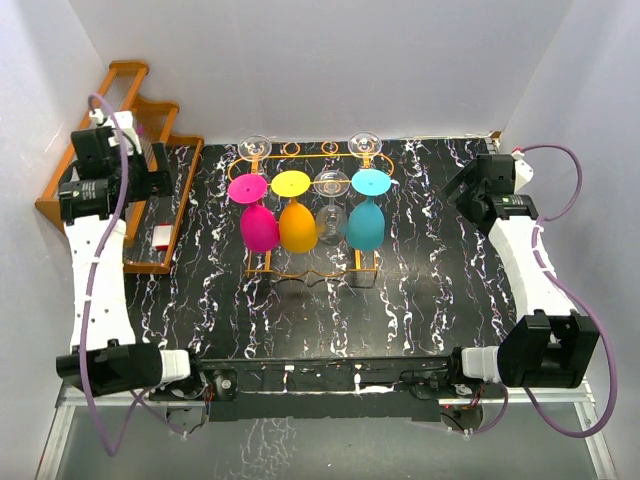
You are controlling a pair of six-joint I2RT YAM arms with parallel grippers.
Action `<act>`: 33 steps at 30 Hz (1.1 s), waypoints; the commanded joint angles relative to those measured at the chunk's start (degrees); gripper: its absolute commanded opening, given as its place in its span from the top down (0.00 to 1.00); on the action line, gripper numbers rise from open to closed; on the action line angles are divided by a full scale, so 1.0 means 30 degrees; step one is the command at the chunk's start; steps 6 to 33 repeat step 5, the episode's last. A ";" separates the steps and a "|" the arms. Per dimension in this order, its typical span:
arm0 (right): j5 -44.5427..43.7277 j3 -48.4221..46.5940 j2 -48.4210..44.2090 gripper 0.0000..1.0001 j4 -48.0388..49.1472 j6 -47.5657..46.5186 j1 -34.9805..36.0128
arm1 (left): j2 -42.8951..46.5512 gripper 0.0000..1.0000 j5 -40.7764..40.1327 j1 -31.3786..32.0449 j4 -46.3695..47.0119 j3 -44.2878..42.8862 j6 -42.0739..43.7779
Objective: Place the wine glass upside down on the wine glass rack
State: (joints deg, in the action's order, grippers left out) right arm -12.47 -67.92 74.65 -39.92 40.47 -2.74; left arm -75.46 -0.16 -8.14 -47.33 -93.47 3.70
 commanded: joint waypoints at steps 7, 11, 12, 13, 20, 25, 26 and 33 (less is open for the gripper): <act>0.1234 0.0299 -0.0066 0.02 0.0878 -0.0119 -0.0021 | 0.2797 0.04 -0.0057 -0.1943 0.1575 0.0738 -0.5351; 0.1234 0.0299 -0.0066 0.02 0.0878 -0.0119 -0.0021 | 0.2797 0.04 -0.0057 -0.1943 0.1575 0.0738 -0.5351; 0.1234 0.0299 -0.0066 0.02 0.0878 -0.0119 -0.0021 | 0.2797 0.04 -0.0057 -0.1943 0.1575 0.0738 -0.5351; 0.1234 0.0299 -0.0066 0.02 0.0878 -0.0119 -0.0021 | 0.2797 0.04 -0.0057 -0.1943 0.1575 0.0738 -0.5351; 0.1234 0.0299 -0.0066 0.02 0.0878 -0.0119 -0.0021 | 0.2797 0.04 -0.0057 -0.1943 0.1575 0.0738 -0.5351; 0.1234 0.0299 -0.0066 0.02 0.0878 -0.0119 -0.0021 | 0.2797 0.04 -0.0057 -0.1943 0.1575 0.0738 -0.5351; 0.1234 0.0299 -0.0066 0.02 0.0878 -0.0119 -0.0021 | 0.2797 0.04 -0.0057 -0.1943 0.1575 0.0738 -0.5351; 0.1234 0.0299 -0.0066 0.02 0.0878 -0.0119 -0.0021 | 0.2797 0.04 -0.0057 -0.1943 0.1575 0.0738 -0.5351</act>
